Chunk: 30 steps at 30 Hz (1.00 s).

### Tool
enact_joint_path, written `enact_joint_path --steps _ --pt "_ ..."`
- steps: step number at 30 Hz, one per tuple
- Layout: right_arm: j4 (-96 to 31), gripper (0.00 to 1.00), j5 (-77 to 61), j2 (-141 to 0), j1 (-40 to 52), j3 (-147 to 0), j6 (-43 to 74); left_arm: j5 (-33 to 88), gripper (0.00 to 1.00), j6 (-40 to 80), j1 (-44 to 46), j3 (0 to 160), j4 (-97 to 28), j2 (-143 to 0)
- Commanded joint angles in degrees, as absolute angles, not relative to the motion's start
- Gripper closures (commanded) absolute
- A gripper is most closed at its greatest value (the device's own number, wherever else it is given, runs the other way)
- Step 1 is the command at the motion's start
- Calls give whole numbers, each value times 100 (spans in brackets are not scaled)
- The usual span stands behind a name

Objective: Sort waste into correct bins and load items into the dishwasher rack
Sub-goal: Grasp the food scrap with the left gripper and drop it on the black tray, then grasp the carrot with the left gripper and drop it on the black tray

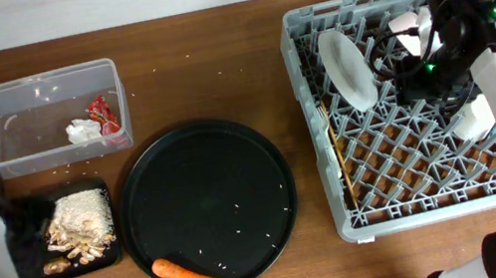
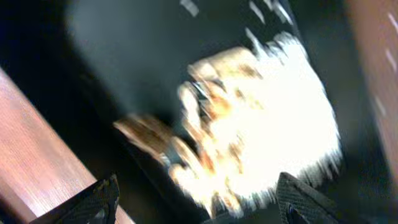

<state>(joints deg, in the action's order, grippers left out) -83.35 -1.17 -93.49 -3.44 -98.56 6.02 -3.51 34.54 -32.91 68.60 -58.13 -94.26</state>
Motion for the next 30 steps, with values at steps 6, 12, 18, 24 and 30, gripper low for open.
enact_joint_path --steps 6,12,18,24,30 --pt "-8333 32 -150 -9351 -340 -9878 639 2016 1 4204 421 5979 -7172 -9124" --pt "-8335 32 -150 -9351 -340 -9878 639 1594 1 5341 1424 4969 -6626 -9124" --pt "-8359 32 -150 -9351 -340 -9878 639 947 1 5784 1420 4219 -5282 -9126" --pt "-8366 31 -148 -9351 -342 -9878 639 -38 48 5688 1420 4215 -4950 -9124" --pt "-8366 32 -148 -9351 -340 -9878 639 -847 78 5334 1236 4381 -4952 -9124"
